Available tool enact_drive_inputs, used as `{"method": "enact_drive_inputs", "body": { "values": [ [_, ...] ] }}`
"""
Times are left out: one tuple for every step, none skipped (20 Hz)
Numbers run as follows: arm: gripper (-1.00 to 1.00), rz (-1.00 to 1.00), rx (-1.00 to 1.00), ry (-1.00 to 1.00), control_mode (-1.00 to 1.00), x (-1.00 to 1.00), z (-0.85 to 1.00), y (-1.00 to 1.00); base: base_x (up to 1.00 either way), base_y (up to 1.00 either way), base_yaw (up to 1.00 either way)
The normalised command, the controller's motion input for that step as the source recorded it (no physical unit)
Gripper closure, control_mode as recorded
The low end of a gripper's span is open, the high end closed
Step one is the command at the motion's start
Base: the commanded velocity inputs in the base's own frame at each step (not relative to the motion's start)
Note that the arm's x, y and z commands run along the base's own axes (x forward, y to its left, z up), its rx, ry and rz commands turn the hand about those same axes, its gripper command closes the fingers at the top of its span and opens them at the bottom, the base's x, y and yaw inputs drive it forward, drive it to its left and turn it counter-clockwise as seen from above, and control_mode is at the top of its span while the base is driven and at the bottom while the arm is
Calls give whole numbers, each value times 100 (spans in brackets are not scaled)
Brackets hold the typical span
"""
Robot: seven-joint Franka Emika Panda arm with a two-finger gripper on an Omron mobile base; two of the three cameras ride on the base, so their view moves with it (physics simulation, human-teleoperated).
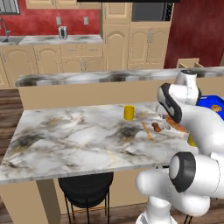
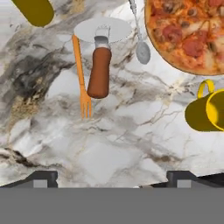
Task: Take the pizza cutter from the drawer on the left and place it on the dining counter for cutting.
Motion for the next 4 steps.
{"method": "enact_drive_inputs", "body": {
  "values": [
    [-100, 2, -4, 0, -100, -48, 61, 64, 0, 0, 0],
    [-100, 2, -2, 0, -100, -47, 61, 59, 0, 0, 0],
    [-100, 2, -1, 0, -100, -47, 64, 59, 0, 0, 0],
    [-100, 2, 0, 0, -100, -44, 65, 59, 0, 0, 0]
  ]
}}
